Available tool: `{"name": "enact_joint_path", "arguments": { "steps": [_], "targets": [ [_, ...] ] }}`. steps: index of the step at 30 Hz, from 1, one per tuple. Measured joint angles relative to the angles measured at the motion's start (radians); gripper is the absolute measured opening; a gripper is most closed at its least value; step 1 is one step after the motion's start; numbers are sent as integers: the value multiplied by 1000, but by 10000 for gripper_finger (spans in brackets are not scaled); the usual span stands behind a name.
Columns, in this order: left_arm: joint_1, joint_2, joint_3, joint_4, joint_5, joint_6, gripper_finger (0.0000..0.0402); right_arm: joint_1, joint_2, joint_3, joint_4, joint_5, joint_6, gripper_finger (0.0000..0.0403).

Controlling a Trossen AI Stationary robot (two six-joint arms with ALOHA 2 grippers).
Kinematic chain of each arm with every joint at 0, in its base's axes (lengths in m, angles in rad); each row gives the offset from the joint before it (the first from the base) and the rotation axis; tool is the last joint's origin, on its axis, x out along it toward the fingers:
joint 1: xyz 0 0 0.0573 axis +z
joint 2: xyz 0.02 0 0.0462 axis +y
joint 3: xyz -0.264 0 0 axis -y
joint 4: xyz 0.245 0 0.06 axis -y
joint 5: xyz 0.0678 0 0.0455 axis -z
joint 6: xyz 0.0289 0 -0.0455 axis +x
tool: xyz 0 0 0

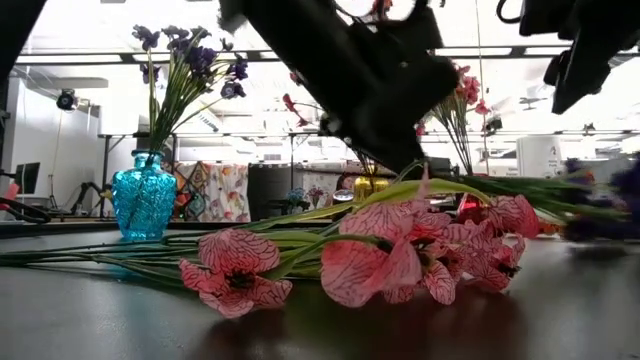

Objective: Sort flowers into vase by color
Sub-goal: Put the violet flowers into the blue flower vase

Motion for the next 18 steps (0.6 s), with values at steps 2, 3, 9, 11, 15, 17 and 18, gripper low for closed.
{"name": "enact_joint_path", "arguments": {
  "steps": [2,3,9,11,15,17,18],
  "targets": [
    [-15,-27,0,-72,-28,-8,1,0,-36,0,2,34,0,238],
    [-24,-42,0,-102,-37,-12,1,0,-52,0,3,51,0,237],
    [-91,-144,-33,-203,-77,-18,0,2,-136,-12,15,134,-17,237],
    [-114,-196,-80,-180,-92,-14,0,2,-154,-33,33,155,-30,237],
    [-160,-317,-247,15,-144,-6,0,2,-180,-92,137,157,-68,237],
    [-182,-375,-349,196,-154,33,0,3,-182,-133,235,156,-105,237],
    [-192,-398,-403,311,-160,64,0,5,-180,-158,297,158,-134,237]
  ]
}}
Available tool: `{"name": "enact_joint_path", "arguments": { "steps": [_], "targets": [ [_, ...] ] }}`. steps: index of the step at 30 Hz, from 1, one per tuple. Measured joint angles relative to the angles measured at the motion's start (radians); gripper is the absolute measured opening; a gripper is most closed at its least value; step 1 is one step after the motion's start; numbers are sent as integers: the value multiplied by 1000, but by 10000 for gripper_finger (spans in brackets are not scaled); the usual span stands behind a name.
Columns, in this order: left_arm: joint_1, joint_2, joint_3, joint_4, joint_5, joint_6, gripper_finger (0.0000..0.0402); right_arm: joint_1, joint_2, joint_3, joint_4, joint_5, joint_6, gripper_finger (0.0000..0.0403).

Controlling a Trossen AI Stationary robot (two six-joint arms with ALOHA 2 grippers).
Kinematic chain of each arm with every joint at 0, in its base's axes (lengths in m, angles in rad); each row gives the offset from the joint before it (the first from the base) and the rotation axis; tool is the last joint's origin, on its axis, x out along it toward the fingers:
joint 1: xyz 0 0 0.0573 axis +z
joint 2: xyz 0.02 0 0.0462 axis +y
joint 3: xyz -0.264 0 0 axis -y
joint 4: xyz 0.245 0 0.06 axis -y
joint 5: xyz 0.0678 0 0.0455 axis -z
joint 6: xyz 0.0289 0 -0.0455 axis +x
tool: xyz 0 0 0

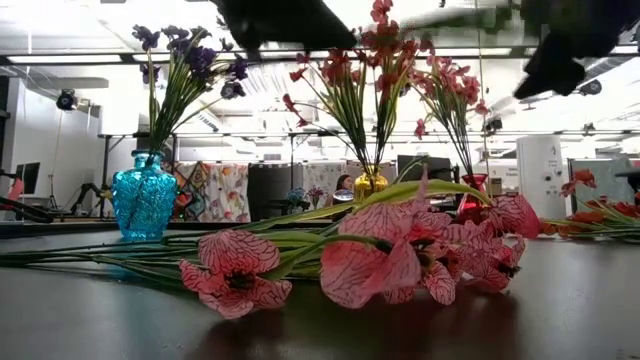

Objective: Sort flowers into vase by color
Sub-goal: Put the violet flowers into the blue flower vase

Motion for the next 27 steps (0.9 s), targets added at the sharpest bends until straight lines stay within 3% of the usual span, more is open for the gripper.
{"name": "enact_joint_path", "arguments": {
  "steps": [6,13,18,27],
  "targets": [
    [-28,-67,-271,639,0,173,0,30,94,-170,538,-3,-233,237],
    [-23,-16,-422,1147,-3,311,0,67,349,-333,1404,-6,-489,237],
    [-10,51,-407,1267,-3,369,0,66,568,-321,1750,-10,-548,237],
    [18,153,-310,1314,-4,451,0,66,816,-175,1890,-54,-576,237]
  ]
}}
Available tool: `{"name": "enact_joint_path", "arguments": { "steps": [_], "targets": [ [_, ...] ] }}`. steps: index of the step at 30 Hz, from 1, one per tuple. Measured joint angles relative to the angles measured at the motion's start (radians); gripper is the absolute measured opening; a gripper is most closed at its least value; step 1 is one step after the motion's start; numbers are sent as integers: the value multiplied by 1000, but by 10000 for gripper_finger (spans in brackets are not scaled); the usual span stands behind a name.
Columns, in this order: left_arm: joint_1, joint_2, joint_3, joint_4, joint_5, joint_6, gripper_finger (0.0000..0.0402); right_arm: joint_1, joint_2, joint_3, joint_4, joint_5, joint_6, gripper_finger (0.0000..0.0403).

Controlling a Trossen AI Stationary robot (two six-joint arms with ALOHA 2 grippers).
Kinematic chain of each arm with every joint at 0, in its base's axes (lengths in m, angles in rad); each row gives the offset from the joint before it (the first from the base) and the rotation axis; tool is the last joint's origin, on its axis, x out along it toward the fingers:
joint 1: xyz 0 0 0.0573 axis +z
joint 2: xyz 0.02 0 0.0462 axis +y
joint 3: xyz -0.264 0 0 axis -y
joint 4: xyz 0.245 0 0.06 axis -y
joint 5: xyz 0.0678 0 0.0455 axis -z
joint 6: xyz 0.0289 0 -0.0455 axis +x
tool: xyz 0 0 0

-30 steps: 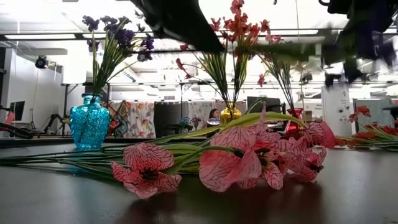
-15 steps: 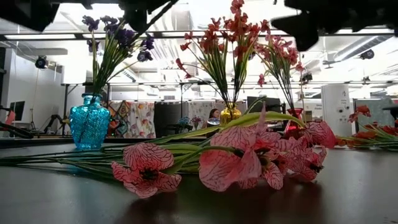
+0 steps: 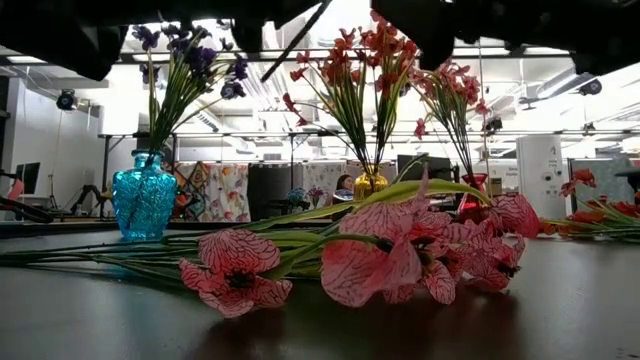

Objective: Sort flowers into vase by color
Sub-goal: Put the violet flowers into the blue flower vase

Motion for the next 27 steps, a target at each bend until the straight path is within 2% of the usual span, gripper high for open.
{"name": "enact_joint_path", "arguments": {
  "steps": [5,9,12,18,21,27],
  "targets": [
    [7,22,19,13,0,9,0,2,67,50,73,-25,-20,230],
    [7,23,20,13,0,10,0,2,92,77,76,-27,-19,203],
    [7,22,20,7,-14,10,0,2,104,86,74,-27,-18,162],
    [7,22,21,3,-74,-25,7,1,97,86,71,-23,-17,57],
    [3,16,21,-17,-69,-36,35,2,91,84,60,-24,-21,19],
    [-11,12,24,-22,-128,-43,135,2,54,84,-53,-27,-13,16]
  ]
}}
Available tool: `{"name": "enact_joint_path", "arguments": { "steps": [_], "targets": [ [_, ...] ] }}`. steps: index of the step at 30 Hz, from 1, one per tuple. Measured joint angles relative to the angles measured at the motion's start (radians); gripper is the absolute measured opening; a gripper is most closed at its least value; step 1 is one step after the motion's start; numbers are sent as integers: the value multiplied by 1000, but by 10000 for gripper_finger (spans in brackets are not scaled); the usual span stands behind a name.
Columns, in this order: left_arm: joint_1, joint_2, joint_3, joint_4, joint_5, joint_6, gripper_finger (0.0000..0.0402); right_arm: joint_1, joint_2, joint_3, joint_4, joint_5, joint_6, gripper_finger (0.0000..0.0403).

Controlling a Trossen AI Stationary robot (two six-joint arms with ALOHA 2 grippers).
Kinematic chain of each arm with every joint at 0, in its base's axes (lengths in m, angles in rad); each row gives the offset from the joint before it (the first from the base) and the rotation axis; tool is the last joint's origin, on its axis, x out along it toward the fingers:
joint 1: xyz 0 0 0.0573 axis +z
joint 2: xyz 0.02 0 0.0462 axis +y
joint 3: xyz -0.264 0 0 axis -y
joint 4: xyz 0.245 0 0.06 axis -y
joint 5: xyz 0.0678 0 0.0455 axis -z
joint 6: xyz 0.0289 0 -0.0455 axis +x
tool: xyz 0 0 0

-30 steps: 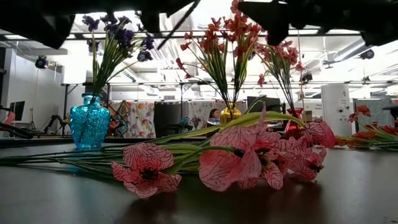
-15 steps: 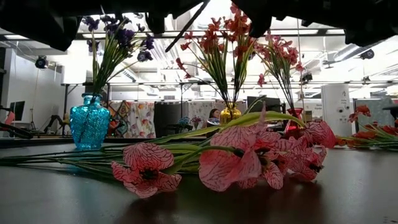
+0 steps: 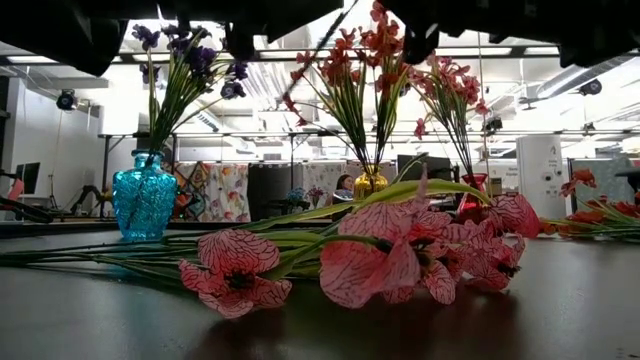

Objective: Sort flowers into vase by color
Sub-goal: Put the violet flowers into the blue flower vase

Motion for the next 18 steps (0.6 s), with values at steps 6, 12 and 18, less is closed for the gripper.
{"name": "enact_joint_path", "arguments": {
  "steps": [6,12,18],
  "targets": [
    [-14,-7,13,-3,-44,15,217,0,-120,32,-411,34,43,16],
    [19,-7,77,-95,71,-20,228,0,-161,127,-771,37,101,15],
    [66,-5,148,-271,83,-115,218,0,-132,148,-789,38,104,15]
  ]
}}
